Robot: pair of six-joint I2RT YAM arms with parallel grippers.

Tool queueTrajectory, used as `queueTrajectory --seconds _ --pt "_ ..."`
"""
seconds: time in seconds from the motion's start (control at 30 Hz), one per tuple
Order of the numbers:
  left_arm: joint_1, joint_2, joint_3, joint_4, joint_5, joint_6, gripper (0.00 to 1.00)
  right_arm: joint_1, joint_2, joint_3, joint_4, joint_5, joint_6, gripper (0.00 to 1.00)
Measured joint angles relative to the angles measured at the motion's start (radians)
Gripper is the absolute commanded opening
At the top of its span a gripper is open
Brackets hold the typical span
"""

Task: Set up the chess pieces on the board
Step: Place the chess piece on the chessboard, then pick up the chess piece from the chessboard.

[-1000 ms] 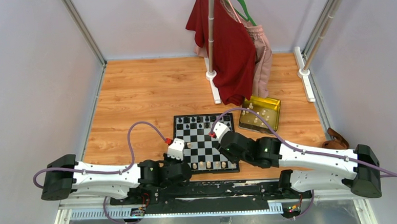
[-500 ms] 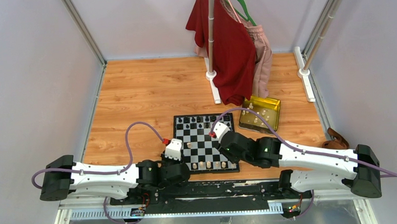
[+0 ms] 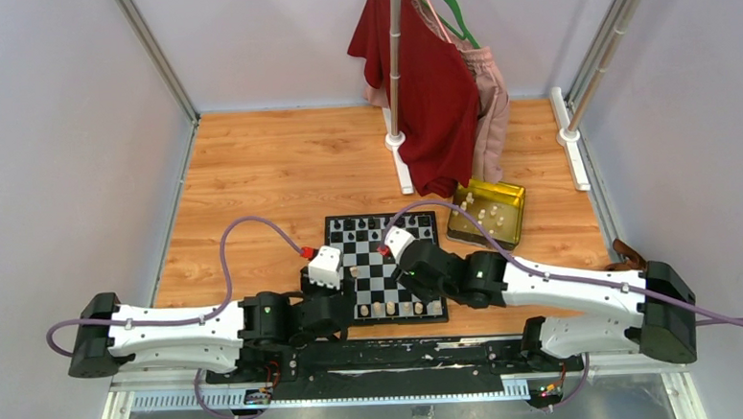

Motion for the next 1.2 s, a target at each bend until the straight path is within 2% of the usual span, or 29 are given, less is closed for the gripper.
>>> queueTrajectory --seconds 0.23,0.5,0.73,1.2 --pt "0.000 -0.100 0.038 -0.050 -0.043 0.008 0.65 -0.026 0.143 0.073 0.075 -0.071 -0.067 0.50" --pt "0.000 -0.289 0.035 -0.099 -0.083 0.045 0.78 -0.052 0.340 0.192 0.167 -0.171 -0.150 0.50" --pt "0.000 -0.360 0.035 -0.135 -0.154 0.095 0.86 -0.095 0.457 0.259 0.230 -0.259 -0.189 0.50" --pt "0.000 -0.540 0.035 -0.254 -0.311 0.093 0.88 -0.110 0.593 0.349 0.267 -0.363 -0.225 0.49"
